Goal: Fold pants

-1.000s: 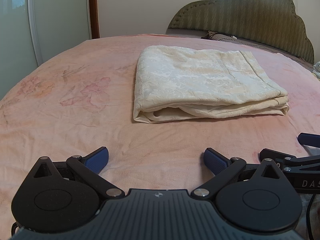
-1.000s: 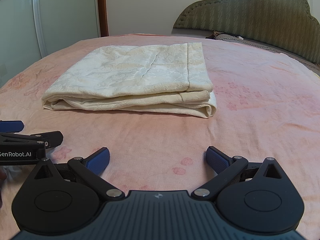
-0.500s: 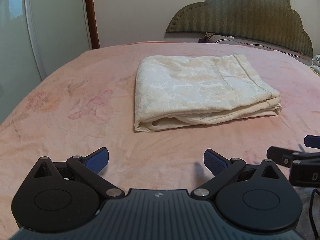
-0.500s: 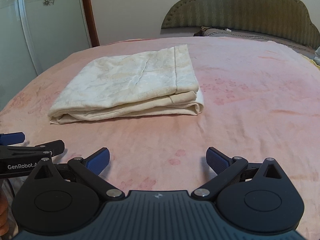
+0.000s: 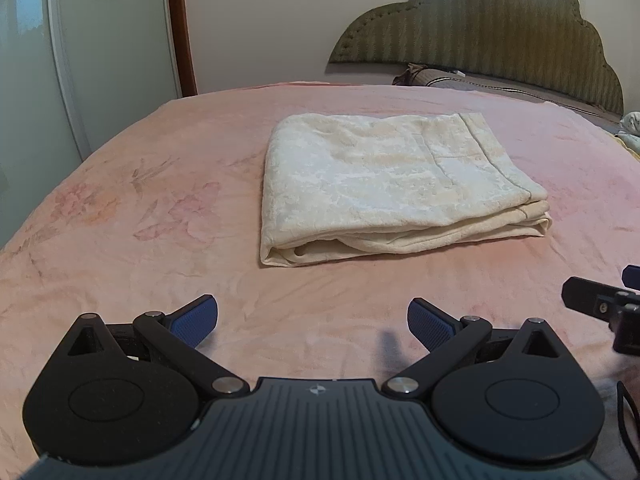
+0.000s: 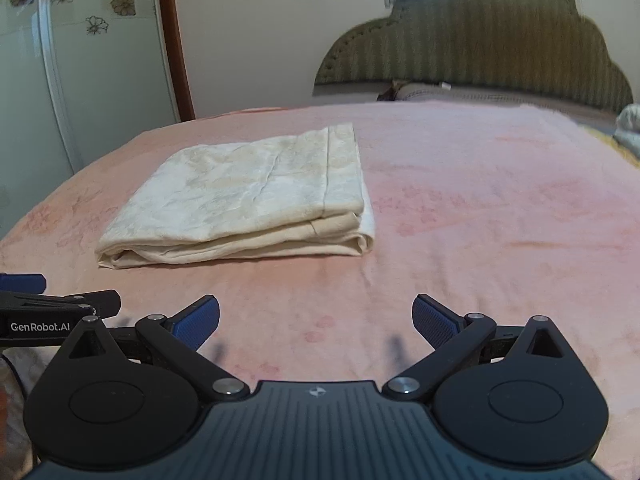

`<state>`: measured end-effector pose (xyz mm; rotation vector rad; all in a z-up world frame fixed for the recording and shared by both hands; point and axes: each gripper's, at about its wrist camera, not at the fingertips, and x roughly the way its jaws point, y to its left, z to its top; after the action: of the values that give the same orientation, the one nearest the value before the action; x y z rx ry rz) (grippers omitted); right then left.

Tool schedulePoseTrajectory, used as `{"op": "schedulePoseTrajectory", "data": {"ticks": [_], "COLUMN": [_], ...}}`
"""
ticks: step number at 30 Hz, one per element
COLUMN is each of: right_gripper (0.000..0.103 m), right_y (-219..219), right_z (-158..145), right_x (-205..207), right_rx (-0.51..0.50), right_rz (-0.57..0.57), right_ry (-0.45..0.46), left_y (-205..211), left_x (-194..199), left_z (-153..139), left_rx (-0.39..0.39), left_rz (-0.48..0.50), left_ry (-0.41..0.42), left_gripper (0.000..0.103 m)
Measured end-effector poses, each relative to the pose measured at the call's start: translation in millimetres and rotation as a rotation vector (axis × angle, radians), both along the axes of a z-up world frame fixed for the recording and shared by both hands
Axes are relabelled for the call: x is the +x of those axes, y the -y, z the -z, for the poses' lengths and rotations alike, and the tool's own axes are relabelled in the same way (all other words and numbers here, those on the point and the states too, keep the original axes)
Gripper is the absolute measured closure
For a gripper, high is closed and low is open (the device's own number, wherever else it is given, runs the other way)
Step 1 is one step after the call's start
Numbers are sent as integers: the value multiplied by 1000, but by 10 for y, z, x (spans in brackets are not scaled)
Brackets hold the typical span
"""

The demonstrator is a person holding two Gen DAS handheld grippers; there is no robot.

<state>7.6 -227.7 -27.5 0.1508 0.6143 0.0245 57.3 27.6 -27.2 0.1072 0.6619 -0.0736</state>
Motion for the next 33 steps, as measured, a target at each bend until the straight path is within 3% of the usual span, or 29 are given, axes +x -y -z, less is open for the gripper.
{"op": "schedulePoseTrajectory", "data": {"ticks": [2, 6, 12, 19, 25, 33], "right_gripper": [0, 0, 0, 0, 0, 0], "right_y": [87, 148, 66, -287, -310, -379], "right_z": [0, -1, -45, -60, 10, 52], "right_x": [-15, -14, -13, -37, 23, 20], "right_rx": [15, -55, 59, -108, -86, -131], "right_rz": [14, 51, -31, -72, -74, -77], "right_ry": [-6, -6, -16, 8, -35, -36], "left_y": [-13, -32, 8, -22, -40, 0], "left_x": [-12, -2, 23, 40, 54, 50], "left_z": [-30, -53, 18, 73, 109, 144], "left_rx": [8, 0, 10, 8, -9, 7], "left_rz": [-1, -12, -10, -23, -28, -17], "left_ry": [21, 27, 5, -11, -30, -31], "left_gripper": [0, 0, 0, 0, 0, 0]}}
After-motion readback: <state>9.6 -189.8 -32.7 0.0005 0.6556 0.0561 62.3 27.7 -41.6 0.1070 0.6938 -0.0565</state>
